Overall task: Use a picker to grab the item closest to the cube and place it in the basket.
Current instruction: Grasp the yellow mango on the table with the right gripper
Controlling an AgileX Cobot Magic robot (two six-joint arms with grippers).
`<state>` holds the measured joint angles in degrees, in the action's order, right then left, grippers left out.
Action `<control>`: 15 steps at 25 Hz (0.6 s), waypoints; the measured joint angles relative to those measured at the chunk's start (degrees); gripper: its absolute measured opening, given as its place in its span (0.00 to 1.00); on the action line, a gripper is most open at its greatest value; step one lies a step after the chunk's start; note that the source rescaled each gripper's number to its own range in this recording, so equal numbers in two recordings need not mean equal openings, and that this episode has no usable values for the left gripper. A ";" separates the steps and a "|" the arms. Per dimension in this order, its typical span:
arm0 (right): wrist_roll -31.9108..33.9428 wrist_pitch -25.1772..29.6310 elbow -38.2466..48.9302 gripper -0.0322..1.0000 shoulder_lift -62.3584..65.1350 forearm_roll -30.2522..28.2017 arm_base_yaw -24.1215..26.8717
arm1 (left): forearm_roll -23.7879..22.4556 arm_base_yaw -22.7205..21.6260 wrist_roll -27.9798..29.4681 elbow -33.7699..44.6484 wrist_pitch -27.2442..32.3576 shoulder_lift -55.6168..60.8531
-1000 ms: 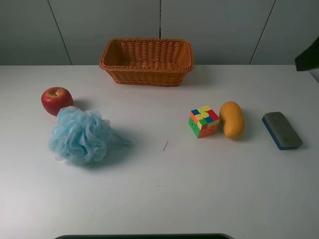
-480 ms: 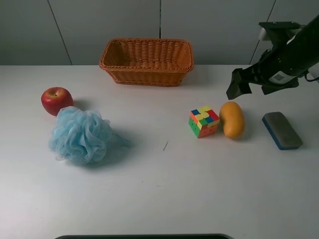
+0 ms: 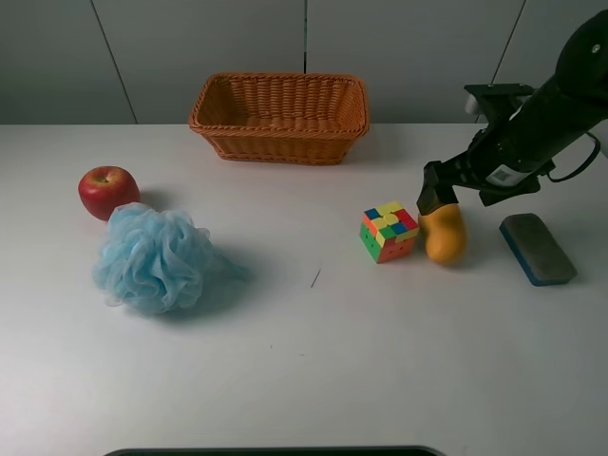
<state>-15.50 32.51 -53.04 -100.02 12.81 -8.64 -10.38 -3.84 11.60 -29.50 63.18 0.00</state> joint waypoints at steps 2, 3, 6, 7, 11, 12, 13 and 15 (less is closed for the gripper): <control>-0.13 -0.70 -0.10 1.00 -1.11 0.22 -0.14 | 0.00 0.00 0.00 0.00 0.00 0.00; -0.13 -1.26 -0.10 1.00 -1.51 0.22 -0.23 | 0.00 0.00 0.00 0.00 0.00 0.00; -0.13 -2.60 -0.10 1.00 -2.89 0.22 -0.23 | -0.11 0.00 0.00 0.00 0.00 0.00; -0.13 -2.96 -0.10 1.00 -3.32 0.12 -0.23 | -0.11 0.00 0.00 0.00 0.00 0.00; -0.23 -4.68 -0.32 1.00 -4.42 -0.19 -0.26 | -0.11 0.00 0.00 0.00 0.00 0.00; -0.23 -4.76 -0.32 1.00 -4.67 -0.19 -0.26 | -0.11 0.00 0.00 0.00 0.00 0.00; -0.23 -4.76 -0.32 0.99 -5.12 -0.19 -0.26 | -0.11 0.00 0.00 0.00 0.00 0.00; -0.23 -4.90 -0.32 0.86 -5.35 -0.19 -0.26 | -0.11 0.00 0.00 0.00 0.00 0.00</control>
<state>-15.73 27.61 -53.36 -105.37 12.62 -8.90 -10.48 -3.84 11.60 -29.50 63.18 0.00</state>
